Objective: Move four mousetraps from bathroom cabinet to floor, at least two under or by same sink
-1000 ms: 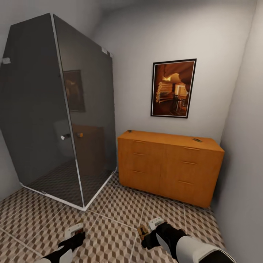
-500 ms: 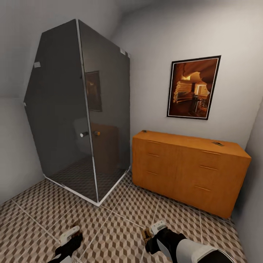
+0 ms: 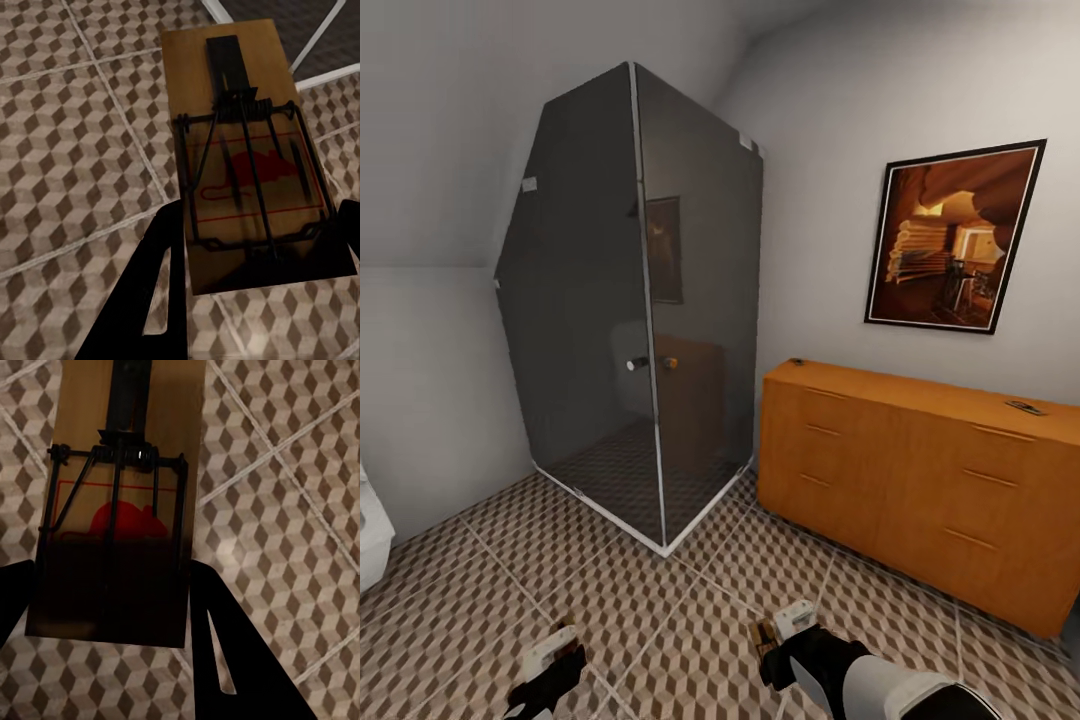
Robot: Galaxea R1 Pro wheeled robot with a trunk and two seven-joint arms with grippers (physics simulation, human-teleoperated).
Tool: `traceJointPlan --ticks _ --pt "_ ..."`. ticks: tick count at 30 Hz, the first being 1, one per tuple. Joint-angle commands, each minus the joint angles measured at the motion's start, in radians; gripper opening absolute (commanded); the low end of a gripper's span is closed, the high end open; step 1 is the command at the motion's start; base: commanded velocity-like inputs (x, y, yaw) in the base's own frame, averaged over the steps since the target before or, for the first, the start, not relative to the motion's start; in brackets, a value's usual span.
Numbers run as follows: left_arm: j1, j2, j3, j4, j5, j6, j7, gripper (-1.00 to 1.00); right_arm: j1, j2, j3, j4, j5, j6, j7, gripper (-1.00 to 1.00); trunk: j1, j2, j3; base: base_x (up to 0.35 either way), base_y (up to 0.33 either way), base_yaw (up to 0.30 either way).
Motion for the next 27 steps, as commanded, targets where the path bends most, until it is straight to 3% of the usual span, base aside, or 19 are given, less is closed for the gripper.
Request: traceJointPlan --ticks 1,15,27 --pt "-0.001 0.0 0.007 0.0 -0.011 0.004 0.007 -1.0 -0.001 0.0 0.004 0.001 -0.003 0.002 0.002 -1.0 0.0 -0.001 -0.001 0.0 0.0 0.276" --pt "0.0 0.0 0.006 -0.002 -0.013 0.033 0.007 -1.0 -0.001 0.0 0.004 0.009 -0.003 0.001 0.002 -1.0 0.0 -0.001 -0.001 0.0 0.0 0.155" --pt "0.0 0.0 0.006 -0.003 -0.012 0.033 0.007 -1.0 -0.001 0.0 0.005 0.01 -0.003 0.004 0.003 -1.0 0.0 -0.001 -0.001 0.0 0.0 0.282"
